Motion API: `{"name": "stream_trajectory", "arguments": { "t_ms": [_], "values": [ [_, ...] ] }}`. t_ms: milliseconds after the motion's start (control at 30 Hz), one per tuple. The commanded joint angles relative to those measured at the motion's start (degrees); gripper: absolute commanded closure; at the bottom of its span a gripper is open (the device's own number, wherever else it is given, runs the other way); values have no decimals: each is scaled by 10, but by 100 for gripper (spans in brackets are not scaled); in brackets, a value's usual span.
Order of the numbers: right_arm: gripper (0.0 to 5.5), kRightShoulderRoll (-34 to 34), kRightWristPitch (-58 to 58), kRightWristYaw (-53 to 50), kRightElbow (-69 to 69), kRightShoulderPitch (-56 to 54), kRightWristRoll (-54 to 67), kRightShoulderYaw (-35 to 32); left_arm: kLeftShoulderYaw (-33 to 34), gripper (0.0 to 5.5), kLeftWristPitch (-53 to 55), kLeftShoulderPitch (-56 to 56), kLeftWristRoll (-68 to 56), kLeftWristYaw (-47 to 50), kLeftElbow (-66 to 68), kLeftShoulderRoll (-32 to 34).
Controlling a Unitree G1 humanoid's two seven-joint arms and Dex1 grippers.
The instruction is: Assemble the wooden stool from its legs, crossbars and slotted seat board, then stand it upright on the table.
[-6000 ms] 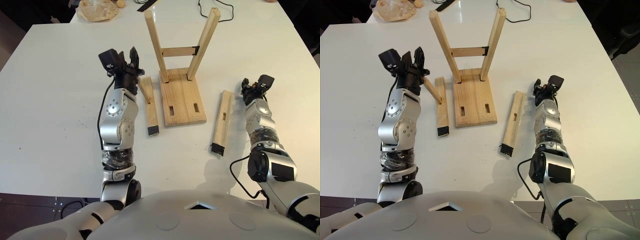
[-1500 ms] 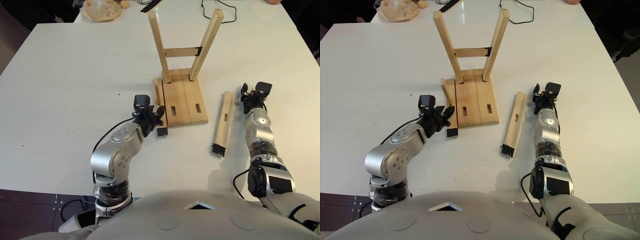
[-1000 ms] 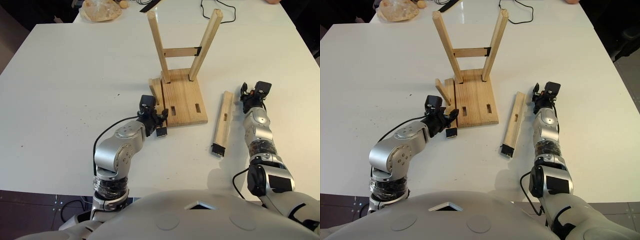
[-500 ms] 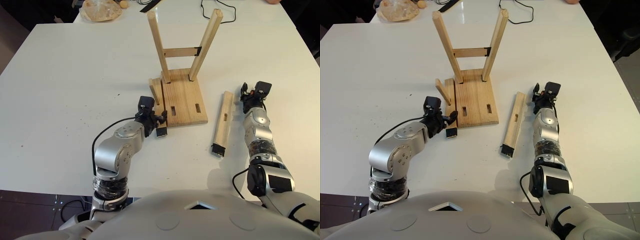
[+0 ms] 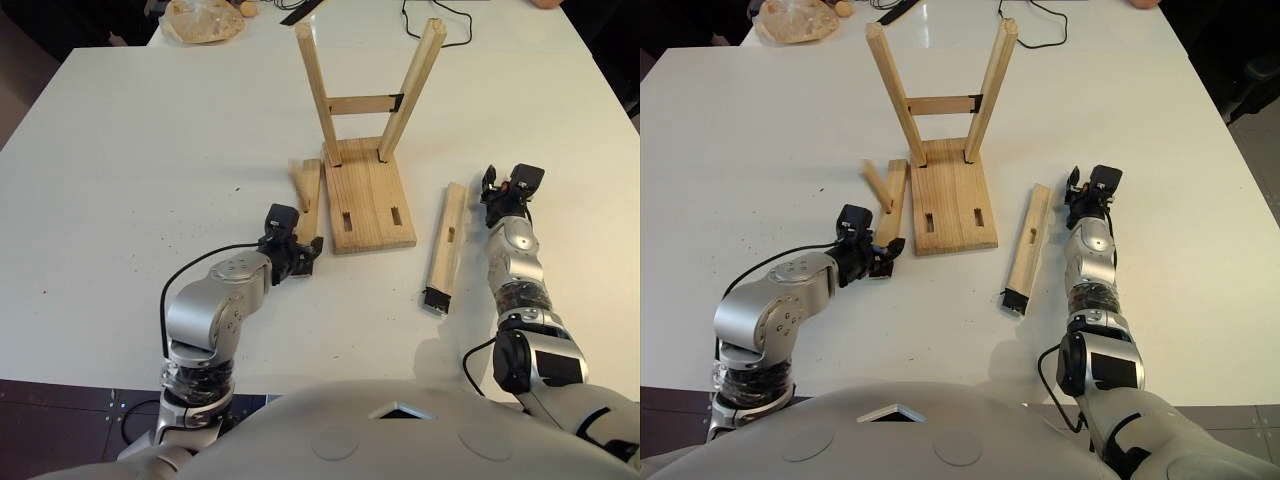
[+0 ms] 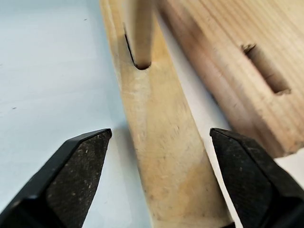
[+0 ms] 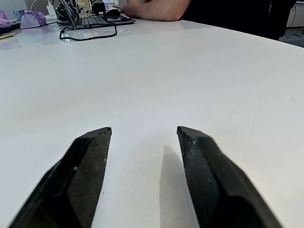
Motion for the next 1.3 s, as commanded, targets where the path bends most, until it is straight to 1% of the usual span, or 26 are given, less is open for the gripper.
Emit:
{"name": "stream_trajectory", "arguments": {
  "t_ms": [33, 200, 367, 500, 667, 733, 833, 967, 1067, 1133, 1167, 1233, 1300],
  "values": [
    [296, 36, 45, -10, 43, 75, 8, -2, 7, 165, 11, 14, 7, -6, 12, 27],
    [296, 41, 45, -14, 38, 83, 9, -4, 18, 165, -10, 18, 12, 5, 40, 8],
    [296, 44, 46, -15, 37, 81, 7, -1, 32, 165, -41, 11, 10, 15, 84, -39],
    [296, 43, 47, -14, 38, 79, 6, 0, 27, 213, -71, 6, 20, 21, 113, -51],
    [296, 35, 50, -11, 41, 74, 5, 0, 10, 272, -93, 10, 27, 27, 114, -61],
    [296, 33, 50, -11, 42, 72, 4, 0, 5, 302, -96, 15, 31, 28, 109, -60],
    [296, 24, 49, -11, 44, 65, 4, -2, -11, 345, -94, 34, 43, 27, 78, -38],
    [296, 20, 50, -12, 42, 57, 6, -5, -18, 348, -92, 50, 50, 28, 50, -18],
    [296, 20, 54, -12, 34, 38, 17, -12, -16, 348, -107, 42, 54, 25, 48, -13],
    [296, 19, 62, -4, 13, 14, 32, -18, 21, 348, -140, 16, 42, 20, 56, -25],
    [296, 18, 71, 8, -6, -1, 44, -20, 63, 348, -159, -11, 20, 15, 65, -43],
    [296, 15, 102, 65, -70, -36, 92, -24, 190, 348, -195, -97, -66, 9, 98, -77],
    [296, 9, 153, 128, -143, -74, 149, -22, 294, 348, -221, -179, -164, -7, 135, -79]
  ]
}}
